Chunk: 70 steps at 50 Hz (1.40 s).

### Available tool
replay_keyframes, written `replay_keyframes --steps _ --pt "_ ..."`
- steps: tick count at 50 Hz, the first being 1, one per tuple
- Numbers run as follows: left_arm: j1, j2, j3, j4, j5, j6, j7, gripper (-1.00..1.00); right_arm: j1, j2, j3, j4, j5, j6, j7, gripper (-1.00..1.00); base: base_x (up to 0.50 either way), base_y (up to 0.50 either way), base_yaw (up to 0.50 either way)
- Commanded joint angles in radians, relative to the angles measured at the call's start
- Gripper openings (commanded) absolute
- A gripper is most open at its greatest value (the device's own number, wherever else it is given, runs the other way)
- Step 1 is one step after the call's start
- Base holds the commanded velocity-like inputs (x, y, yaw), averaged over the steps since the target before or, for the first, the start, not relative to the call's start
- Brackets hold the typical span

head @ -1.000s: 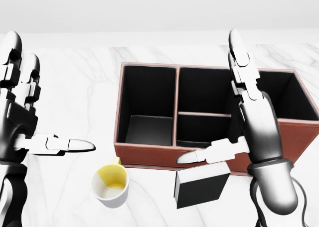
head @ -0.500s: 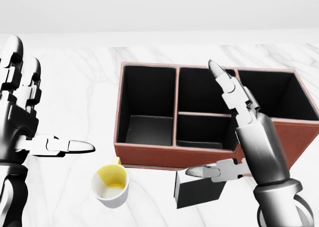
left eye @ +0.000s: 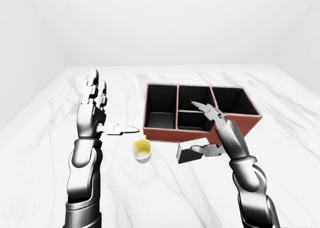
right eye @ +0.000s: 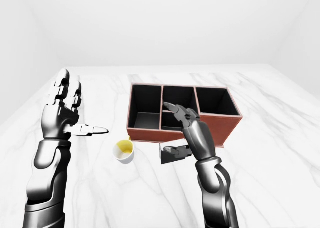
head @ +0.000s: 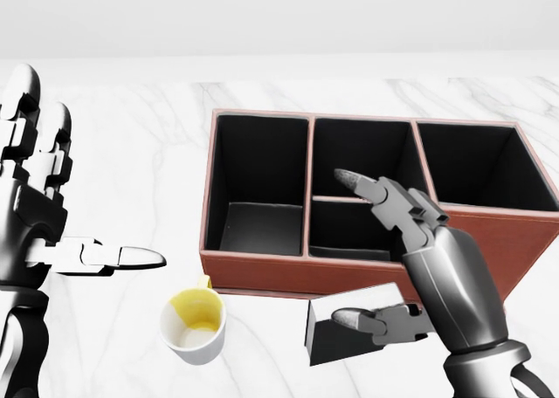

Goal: Pick up the book and place it in the caddy.

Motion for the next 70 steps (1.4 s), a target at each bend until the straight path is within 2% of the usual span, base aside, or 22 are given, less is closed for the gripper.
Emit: replay_keyframes --steps 1,10,20,24,28,30,41,46,51,56,70 --pt "0.001 0.0 0.0 -0.004 0.0 0.0 0.0 1.0 0.054 -0.007 -0.012 0.028 -0.062 0.0 0.008 0.5 0.0 0.0 0.0" --pt "0.004 -0.002 -0.001 -0.013 0.0 0.0 0.001 1.0 0.09 -0.007 -0.016 0.053 -0.125 0.0 0.018 0.52 0.0 0.0 0.0" --pt "0.012 -0.002 0.007 -0.032 -0.003 0.0 -0.002 1.0 0.126 0.001 0.029 0.092 -0.195 0.0 -0.019 0.51 0.0 0.0 0.0" --pt "0.017 -0.002 0.008 -0.029 -0.004 0.0 -0.003 1.0 0.138 -0.004 0.051 0.149 -0.246 0.0 -0.08 0.51 0.0 0.0 0.0" --pt "0.018 -0.001 0.01 -0.026 -0.005 0.0 -0.004 1.0 0.125 -0.007 0.058 0.146 -0.264 0.0 -0.088 0.51 0.0 0.0 0.0" --pt "0.018 0.0 0.012 -0.022 -0.006 0.0 -0.004 1.0 0.133 -0.012 0.066 0.186 -0.3 0.0 -0.138 0.51 0.0 0.0 0.0" --pt "0.021 0.001 0.013 -0.009 -0.006 0.0 -0.006 1.0 0.127 -0.015 0.09 0.193 -0.34 0.0 -0.153 0.52 0.0 0.0 0.0" --pt "0.023 0.003 0.017 -0.003 -0.008 0.0 -0.007 1.0 0.117 -0.021 0.101 0.238 -0.391 0.0 -0.216 0.52 0.0 0.0 0.0" --pt "0.028 0.003 0.017 -0.008 -0.007 0.0 -0.008 1.0 0.105 -0.022 0.114 0.232 -0.414 0.0 -0.224 0.53 0.0 0.0 0.0" --pt "0.033 0.004 0.021 -0.008 -0.005 0.0 -0.012 1.0 0.088 -0.03 0.126 0.249 -0.492 0.0 -0.29 0.53 0.0 0.0 0.0" --pt "0.04 0.003 0.023 -0.004 -0.004 0.0 -0.02 1.0 0.077 -0.033 0.188 0.346 -0.583 0.0 -0.383 0.55 0.0 0.0 0.0"
